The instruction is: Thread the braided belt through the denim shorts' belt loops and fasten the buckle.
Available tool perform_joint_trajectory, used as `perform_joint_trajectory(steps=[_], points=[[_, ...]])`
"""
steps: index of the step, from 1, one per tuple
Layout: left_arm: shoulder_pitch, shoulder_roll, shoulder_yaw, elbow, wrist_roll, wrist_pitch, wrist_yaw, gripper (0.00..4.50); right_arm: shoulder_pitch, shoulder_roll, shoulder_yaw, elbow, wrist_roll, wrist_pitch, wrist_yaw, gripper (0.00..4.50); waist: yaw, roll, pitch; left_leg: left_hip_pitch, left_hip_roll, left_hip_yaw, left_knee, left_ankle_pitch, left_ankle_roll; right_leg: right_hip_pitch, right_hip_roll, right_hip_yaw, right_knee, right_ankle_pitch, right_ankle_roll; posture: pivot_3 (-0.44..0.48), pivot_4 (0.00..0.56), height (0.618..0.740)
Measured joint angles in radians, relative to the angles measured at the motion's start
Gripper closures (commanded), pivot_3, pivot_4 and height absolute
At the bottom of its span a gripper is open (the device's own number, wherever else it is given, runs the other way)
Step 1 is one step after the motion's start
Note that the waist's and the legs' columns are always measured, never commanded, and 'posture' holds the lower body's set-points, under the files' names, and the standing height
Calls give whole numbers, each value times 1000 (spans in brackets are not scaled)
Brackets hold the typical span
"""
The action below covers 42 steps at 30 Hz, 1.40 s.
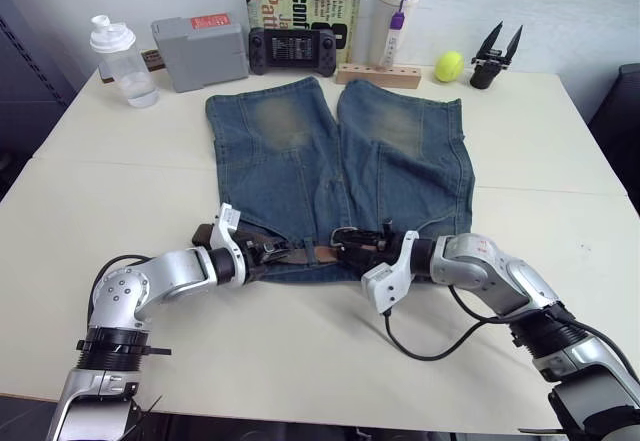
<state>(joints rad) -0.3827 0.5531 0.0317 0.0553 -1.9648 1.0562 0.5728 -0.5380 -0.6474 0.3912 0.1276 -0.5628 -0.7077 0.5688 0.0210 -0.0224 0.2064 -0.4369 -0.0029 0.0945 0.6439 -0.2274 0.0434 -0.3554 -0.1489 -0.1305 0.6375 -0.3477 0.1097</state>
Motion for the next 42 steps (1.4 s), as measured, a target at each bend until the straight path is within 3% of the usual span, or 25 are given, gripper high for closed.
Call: perform_joint_trajectory(steps=[22, 25, 28, 32, 36, 42], points=[[-2, 0, -2, 0, 5, 0, -4, 4500, -5, 30, 34, 8, 7, -14, 7, 2510, 1, 0, 0, 0, 0, 0, 0, 0, 1, 0, 0, 0, 0, 0, 0, 0, 150, 697], [-2, 0, -1, 0, 5, 0, -4, 4500, -12, 30, 35, 23, 7, -24, 7, 3241, 0, 0, 0, 0, 0, 0, 0, 0, 1, 0, 0, 0, 0, 0, 0, 0, 150, 697], [-2, 3, 0, 0, 5, 0, -7, 4500, -19, 30, 36, 36, 6, -34, 7, 4412, 0, 0, 0, 0, 0, 0, 1, 0, 1, 0, 0, 0, 0, 0, 0, 0, 150, 697], [1, 25, -1, 0, 1, 8, -23, 4500, -44, 31, 37, 36, 6, -40, 9, 4412, -1, 0, 0, 0, 0, 0, 0, 0, 1, 0, 0, 0, 0, 0, 0, 0, 150, 697], [12, 130, -4, -8, 2, 85, -118, 4500, -57, 42, 61, 29, 16, -51, 18, 4412, -14, 0, 0, -1, 0, 0, 0, 0, 1, -2, 1, 0, 2, -1, -1, 0, 150, 697], [75, 369, 25, -85, 38, 227, -324, 2067, -77, 13, 51, 10, 48, -24, 55, 4500, -26, 2, 2, -1, 1, 1, -1, -1, -3, -4, 0, 1, 4, -2, -3, 0, 150, 697]])
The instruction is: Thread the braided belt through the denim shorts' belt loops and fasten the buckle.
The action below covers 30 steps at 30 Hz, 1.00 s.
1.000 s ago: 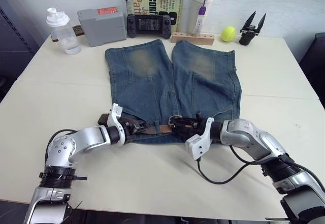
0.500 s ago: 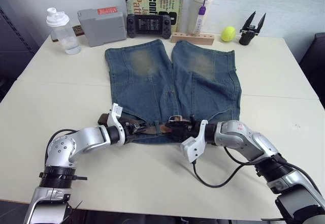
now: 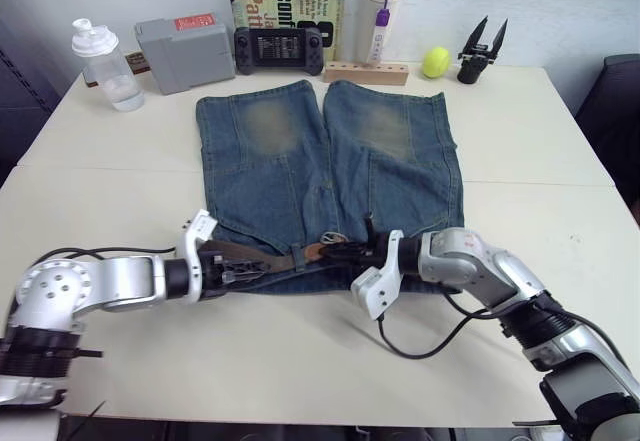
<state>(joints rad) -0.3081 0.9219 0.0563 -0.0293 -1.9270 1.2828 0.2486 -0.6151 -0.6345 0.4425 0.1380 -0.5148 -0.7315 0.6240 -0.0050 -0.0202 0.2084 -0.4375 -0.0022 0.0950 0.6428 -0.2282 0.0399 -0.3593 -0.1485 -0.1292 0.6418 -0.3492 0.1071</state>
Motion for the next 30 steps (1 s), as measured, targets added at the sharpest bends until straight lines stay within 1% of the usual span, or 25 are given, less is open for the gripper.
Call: perform_joint_trajectory(steps=[1, 2, 4, 5, 6, 7, 9, 12, 13, 14, 15, 17, 20, 22, 26, 28, 30], points=[[13, 26, 6, -12, 16, 13, -40, 1717, -8, 0, -5, 3, 6, 7, 3, 4500, 0, 0, 0, 0, 0, 0, 0, -1, -1, 0, 0, 0, 0, 0, 0, 0, 150, 697], [25, 54, 17, -27, 44, 27, -87, 1231, -17, 0, -10, 4, 11, 12, 6, 4500, 0, 0, 0, 0, 0, 0, 0, -1, -2, -1, 0, 0, 0, 0, 0, 0, 150, 697], [37, 85, 39, -46, 84, 38, -151, 430, -32, 0, -11, 5, 20, 14, 12, 4500, 0, 1, 0, 0, 0, 0, 0, -1, -3, -1, 0, 0, 1, -1, -1, 0, 150, 697], [43, 107, 51, -51, 123, 43, -199, 63, -39, 1, -11, 8, 26, 13, 17, 4500, 0, 1, 0, 0, 0, 0, -1, -1, -3, -1, 0, 0, 1, -1, -2, 0, 150, 697], [53, 138, 69, -74, 171, 54, -273, 63, -46, 1, -11, 13, 32, 13, 22, 4500, 0, 1, 0, 0, 0, 0, -2, 0, -4, -2, 0, 0, 1, -1, -2, 0, 150, 697], [54, 141, 72, -78, 176, 56, -280, 63, -46, 1, -11, 14, 32, 13, 22, 4500, 0, 1, 0, 0, 0, 1, -4, 0, -4, -2, 0, 0, 1, -1, -2, 0, 150, 697], [89, 166, 105, -113, 214, 71, -378, 63, -50, 3, -11, 21, 40, 12, 27, 4500, -1, 1, 0, 0, 0, 2, -7, 1, -5, -4, 0, 1, 1, -1, -2, 0, 150, 697], [189, 215, 206, -197, 299, 80, -594, 63, -66, -5, -12, 24, 65, 12, 48, 4500, -3, 0, 1, -2, 0, 5, -11, 3, -6, -10, 0, 3, 2, -2, -4, 0, 150, 697], [234, 240, 270, -238, 351, 61, -703, 63, -73, -18, -17, 18, 90, 13, 64, 4500, -4, 0, 1, -2, 0, 5, -12, 4, -6, -11, 0, 3, 3, -2, -4, 0, 150, 697], [276, 266, 347, -284, 433, 11, -830, 63, -80, -38, -26, 10, 127, 17, 89, 4500, -4, 0, 1, -1, 0, 6, -13, 5, -6, -12, 0, 3, 4, -3, -6, 0, 150, 697], [284, 267, 372, -294, 471, -19, -881, 63, -84, -47, -31, 1, 146, 20, 103, 4500, -3, 0, 1, -1, 1, 6, -13, 5, -7, -12, 0, 3, 4, -4, -7, 0, 150, 697], [282, 235, 413, -299, 544, -103, -987, 63, -92, -66, -40, -29, 198, 35, 143, 4500, 0, 1, 2, -1, 2, 6, -13, 5, -9, -12, 0, 3, 5, -4, -7, 0, 150, 697], [267, 219, 418, -289, 570, -140, -1068, 63, -105, -92, -54, -57, 271, 57, 198, 4500, 1, 1, 2, -3, 3, 6, -13, 5, -9, -15, -1, 3, 6, -4, -8, 0, 150, 697], [228, 215, 411, -264, 596, -154, -1089, 63, -120, -117, -67, -62, 314, 66, 232, 4500, 1, 1, 2, -3, 3, 7, -13, 6, -7, -15, -1, 3, 7, -4, -8, 0, 150, 697], [100, 188, 382, -168, 670, -195, -1076, 63, -144, -158, -107, -60, 363, 77, 280, 4500, 1, 1, 2, -2, 3, 8, -13, 9, -3, -16, -1, 3, 11, -5, -9, 0, 150, 697], [53, 168, 351, -136, 711, -209, -1059, 63, -145, -154, -109, -75, 368, 84, 289, 4500, 1, 0, 3, -2, 3, 8, -13, 9, -3, -16, -1, 3, 12, -5, -9, 0, 150, 697], [14, 141, 309, -120, 745, -214, -1055, 63, -139, -120, -97, -112, 367, 99, 299, 4500, -5, -1, 3, -2, 4, 9, -13, 9, -3, -17, -1, 4, 13, -5, -10, 0, 150, 697]])
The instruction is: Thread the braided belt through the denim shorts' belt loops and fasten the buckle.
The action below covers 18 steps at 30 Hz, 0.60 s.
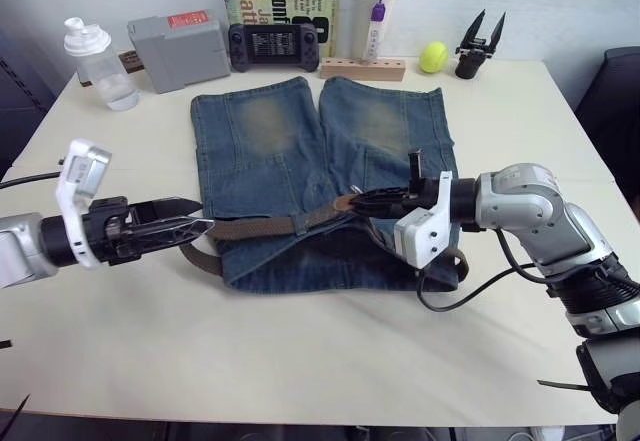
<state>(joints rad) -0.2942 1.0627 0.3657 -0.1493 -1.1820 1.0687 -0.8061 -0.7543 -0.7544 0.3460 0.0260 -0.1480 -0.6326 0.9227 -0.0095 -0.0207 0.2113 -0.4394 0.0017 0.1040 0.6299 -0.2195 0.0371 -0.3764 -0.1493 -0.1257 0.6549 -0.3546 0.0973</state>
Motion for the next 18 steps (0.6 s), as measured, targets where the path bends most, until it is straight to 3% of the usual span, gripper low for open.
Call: perform_joint_trajectory(steps=[6, 10, 18], points=[[-107, -40, -86, 42, 91, -2, 3, 63, -40, 79, 42, 15, -100, -56, -20, 4500, -18, -1, 1, 0, 0, 0, 1, 0, 1, 0, 0, -1, 5, -1, -1, 0, 150, 697], [-190, -78, -140, 150, 183, -16, 3, 63, -159, 89, 93, 129, -162, -184, 1, 4500, -21, -1, 1, 1, 0, 1, 1, 1, 1, -1, 1, 0, 5, -1, -2, 0, 150, 697], [-287, -166, -213, 241, 316, -35, 2, 63, -287, 227, 297, 421, -288, -435, 22, 4500, -27, -3, 1, 0, 1, 2, 3, 2, 2, -1, 1, 0, 8, -1, -2, 0, 150, 697]])
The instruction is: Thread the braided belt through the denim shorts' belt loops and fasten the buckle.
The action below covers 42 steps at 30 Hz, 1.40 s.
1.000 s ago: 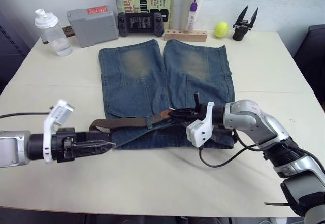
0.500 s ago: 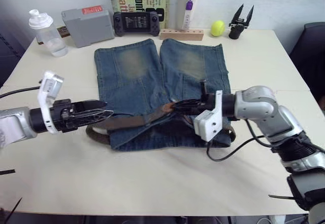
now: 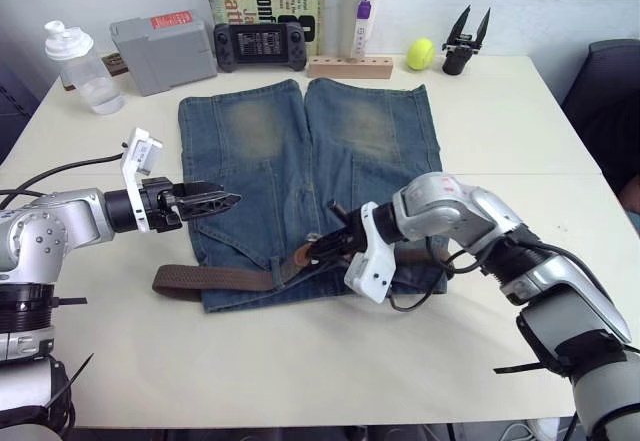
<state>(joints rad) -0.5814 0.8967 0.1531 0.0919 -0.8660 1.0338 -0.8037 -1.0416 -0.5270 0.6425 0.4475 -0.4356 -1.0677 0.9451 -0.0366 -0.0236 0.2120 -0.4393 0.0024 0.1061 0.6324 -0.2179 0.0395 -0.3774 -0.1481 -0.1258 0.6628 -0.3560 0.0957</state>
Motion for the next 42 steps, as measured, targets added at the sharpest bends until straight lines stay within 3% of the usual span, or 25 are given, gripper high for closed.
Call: perform_joint_trajectory(steps=[10, 15, 19, 23, 30, 42], points=[[62, -18, 2, -67, 19, 36, -4, 63, -282, 97, 29, 259, -175, -207, -169, 4500, -14, 0, 0, 1, 1, -1, 0, 1, -2, 0, 1, 1, 2, -1, -1, 0, 150, 697], [86, -17, -2, -100, 36, 38, -15, 63, -314, 91, 26, 286, -170, -239, -199, 4500, -15, 0, 0, 0, 0, -2, 0, 1, -2, 0, 1, 2, 3, -1, -1, 0, 150, 697], [89, -16, -9, -136, 44, 39, -34, 63, -321, 4, 20, 300, -80, -204, -160, 4500, -10, 0, 0, 0, 0, -2, 1, 1, -2, 0, 0, 2, 3, -1, -1, 0, 150, 697], [87, -13, -9, -142, 48, 41, -44, 63, -295, -102, 15, 271, 53, -142, -74, 4500, -9, 0, 0, 0, 0, -2, 1, 1, -2, 0, 1, 2, 3, -1, -1, 0, 150, 697], [52, -6, -29, -113, 87, 38, -72, 63, -124, -292, -34, 70, 378, 108, 165, 4500, 1, 0, 0, 1, 1, -1, 1, 1, -1, 0, 0, 2, 3, -1, -1, 0, 150, 697], [-2, -15, -114, -132, 174, -95, -184, 63, -1, -359, -191, -155, 518, 400, 306, 4500, 10, 0, 0, -1, 0, -1, 3, 1, -1, 1, -1, 0, 0, -1, -1, 0, 150, 697]])
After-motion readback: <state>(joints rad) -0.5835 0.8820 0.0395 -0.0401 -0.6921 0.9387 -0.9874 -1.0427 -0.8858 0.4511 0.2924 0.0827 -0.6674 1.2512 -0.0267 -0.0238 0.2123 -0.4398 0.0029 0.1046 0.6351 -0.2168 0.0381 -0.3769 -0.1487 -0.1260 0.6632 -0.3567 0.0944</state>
